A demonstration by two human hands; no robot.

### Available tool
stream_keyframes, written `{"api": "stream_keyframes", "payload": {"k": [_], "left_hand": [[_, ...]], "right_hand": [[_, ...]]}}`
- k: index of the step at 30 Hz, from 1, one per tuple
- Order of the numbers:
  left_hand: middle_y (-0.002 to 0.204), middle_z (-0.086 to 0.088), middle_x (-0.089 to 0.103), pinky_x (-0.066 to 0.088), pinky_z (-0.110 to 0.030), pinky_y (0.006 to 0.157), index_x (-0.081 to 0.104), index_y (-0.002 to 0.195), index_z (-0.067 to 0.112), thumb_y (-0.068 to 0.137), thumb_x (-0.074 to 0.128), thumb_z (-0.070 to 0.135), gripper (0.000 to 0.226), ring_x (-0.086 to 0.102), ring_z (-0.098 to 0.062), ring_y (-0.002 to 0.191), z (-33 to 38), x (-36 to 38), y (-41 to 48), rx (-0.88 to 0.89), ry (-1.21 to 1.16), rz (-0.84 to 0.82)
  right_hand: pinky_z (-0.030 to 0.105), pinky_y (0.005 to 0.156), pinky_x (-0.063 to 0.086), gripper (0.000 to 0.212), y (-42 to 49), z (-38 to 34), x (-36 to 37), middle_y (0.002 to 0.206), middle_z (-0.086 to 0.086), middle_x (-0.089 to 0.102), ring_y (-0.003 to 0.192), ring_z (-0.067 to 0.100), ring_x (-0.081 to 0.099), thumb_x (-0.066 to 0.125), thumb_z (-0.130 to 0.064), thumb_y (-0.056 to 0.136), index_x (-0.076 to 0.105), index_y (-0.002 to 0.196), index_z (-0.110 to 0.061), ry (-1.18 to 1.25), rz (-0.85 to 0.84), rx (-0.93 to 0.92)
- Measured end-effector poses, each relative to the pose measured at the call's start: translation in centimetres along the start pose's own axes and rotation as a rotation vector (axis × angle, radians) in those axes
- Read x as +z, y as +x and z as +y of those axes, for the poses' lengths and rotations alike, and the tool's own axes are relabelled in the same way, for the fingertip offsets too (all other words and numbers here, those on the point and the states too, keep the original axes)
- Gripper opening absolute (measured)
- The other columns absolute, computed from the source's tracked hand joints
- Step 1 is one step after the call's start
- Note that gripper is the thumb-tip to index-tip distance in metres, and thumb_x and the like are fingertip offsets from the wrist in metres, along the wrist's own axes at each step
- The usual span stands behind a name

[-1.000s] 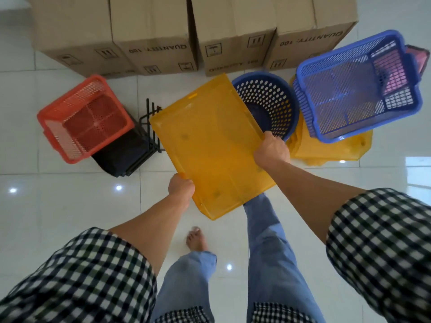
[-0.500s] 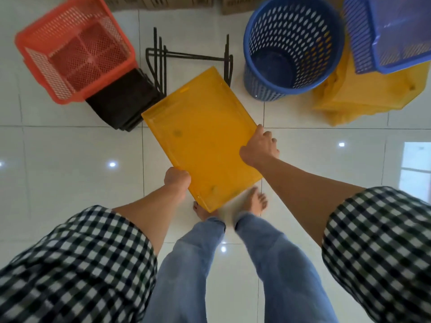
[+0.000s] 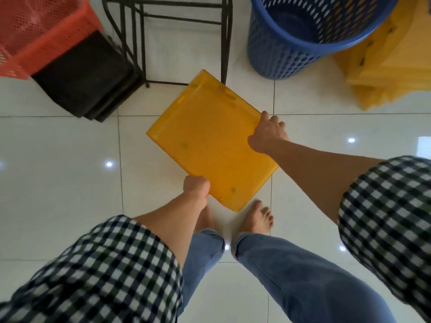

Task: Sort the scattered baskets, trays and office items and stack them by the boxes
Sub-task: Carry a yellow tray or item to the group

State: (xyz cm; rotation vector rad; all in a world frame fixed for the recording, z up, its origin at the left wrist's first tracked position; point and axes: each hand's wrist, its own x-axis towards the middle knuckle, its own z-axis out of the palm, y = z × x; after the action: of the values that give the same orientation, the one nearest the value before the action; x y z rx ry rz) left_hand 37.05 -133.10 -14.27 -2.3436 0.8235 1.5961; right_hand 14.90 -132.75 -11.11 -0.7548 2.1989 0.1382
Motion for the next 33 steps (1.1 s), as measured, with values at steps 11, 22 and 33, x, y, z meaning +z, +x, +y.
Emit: {"api": "stream_keyframes", "payload": {"k": [11, 22, 33], "left_hand": [[0.123, -0.013, 0.061, 0.056, -0.035, 0.072, 0.055, 0.126, 0.008, 0.095, 0.056, -0.001, 0.032, 0.061, -0.030, 0.107, 0.7, 3.7, 2.4, -0.049, -0.031, -0.101], [0.143, -0.012, 0.050, 0.045, -0.040, 0.096, 0.028, 0.154, 0.014, 0.098, 0.051, 0.017, 0.061, 0.053, -0.034, 0.123, 6.3, -2.3, -18.4, 0.395, 0.551, -0.060], [0.161, -0.009, 0.028, 0.034, -0.051, 0.111, 0.020, 0.158, 0.023, 0.103, 0.045, 0.041, 0.063, 0.032, -0.033, 0.144, 7.5, -12.0, -40.7, 0.917, 1.268, 0.018]], "right_hand": [[0.048, 0.115, 0.034, 0.096, 4.3, 3.2, 2.6, 0.167, 0.011, 0.008, 0.153, 0.036, 0.011, 0.064, -0.019, 0.091, 0.000, 0.161, -0.019, 0.036, -0.018, -0.026], [0.053, 0.122, 0.024, 0.094, -14.9, 3.5, -5.6, 0.170, 0.008, -0.007, 0.156, 0.030, -0.002, 0.062, -0.029, 0.096, -0.006, 0.161, -0.024, 0.128, -0.052, 0.018], [0.048, 0.124, 0.019, 0.090, -39.1, 2.6, -16.1, 0.170, 0.009, -0.004, 0.156, 0.028, -0.002, 0.059, -0.032, 0.097, -0.002, 0.162, -0.020, 0.418, 0.121, 0.145]]}}
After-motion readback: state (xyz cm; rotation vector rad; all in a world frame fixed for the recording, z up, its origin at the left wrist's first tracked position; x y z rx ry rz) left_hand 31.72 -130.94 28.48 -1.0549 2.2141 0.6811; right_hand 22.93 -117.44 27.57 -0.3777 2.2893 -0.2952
